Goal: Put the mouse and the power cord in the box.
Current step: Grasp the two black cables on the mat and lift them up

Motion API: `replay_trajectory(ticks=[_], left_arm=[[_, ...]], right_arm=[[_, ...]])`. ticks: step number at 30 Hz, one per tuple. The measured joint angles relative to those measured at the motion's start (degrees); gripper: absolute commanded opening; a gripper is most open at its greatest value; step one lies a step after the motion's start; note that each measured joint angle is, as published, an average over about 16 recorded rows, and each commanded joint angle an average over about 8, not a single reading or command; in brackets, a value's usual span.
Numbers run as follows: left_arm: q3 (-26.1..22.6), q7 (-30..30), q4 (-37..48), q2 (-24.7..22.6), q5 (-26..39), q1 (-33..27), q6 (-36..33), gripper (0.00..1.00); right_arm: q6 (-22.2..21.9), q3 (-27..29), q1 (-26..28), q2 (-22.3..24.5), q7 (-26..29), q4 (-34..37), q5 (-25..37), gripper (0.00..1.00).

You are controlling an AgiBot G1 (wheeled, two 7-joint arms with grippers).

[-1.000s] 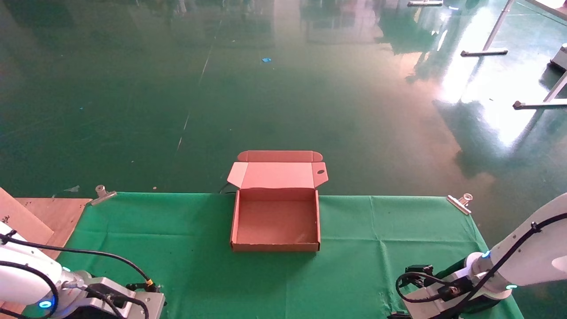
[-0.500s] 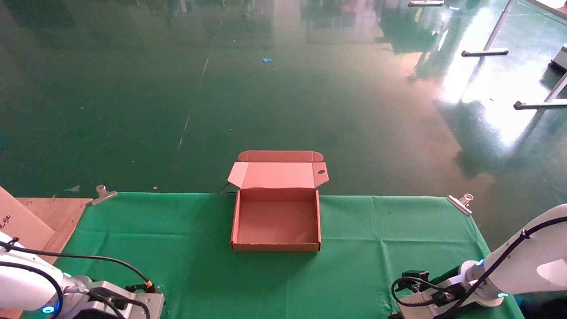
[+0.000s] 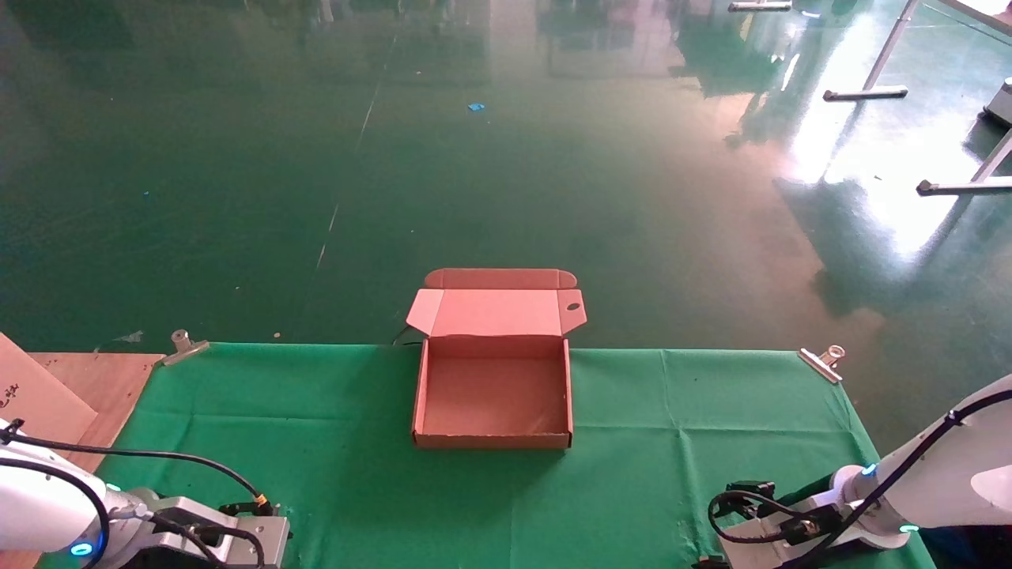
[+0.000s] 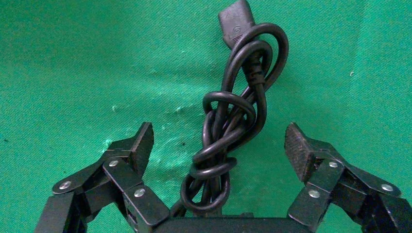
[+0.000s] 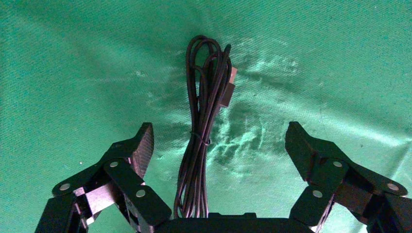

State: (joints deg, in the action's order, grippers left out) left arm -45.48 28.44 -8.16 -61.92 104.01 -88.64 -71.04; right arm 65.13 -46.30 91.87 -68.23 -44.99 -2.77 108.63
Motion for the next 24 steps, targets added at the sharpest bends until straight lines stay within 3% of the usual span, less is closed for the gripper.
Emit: replay_trajectory(ticks=[24], left_arm=[[0.1, 2.9, 4.2, -1.3, -0.2, -1.6, -0.8, 0.0]], right_arm=[[0.7, 0.0, 0.8, 0.0, -2.1, 2.3, 0.0, 0.0]])
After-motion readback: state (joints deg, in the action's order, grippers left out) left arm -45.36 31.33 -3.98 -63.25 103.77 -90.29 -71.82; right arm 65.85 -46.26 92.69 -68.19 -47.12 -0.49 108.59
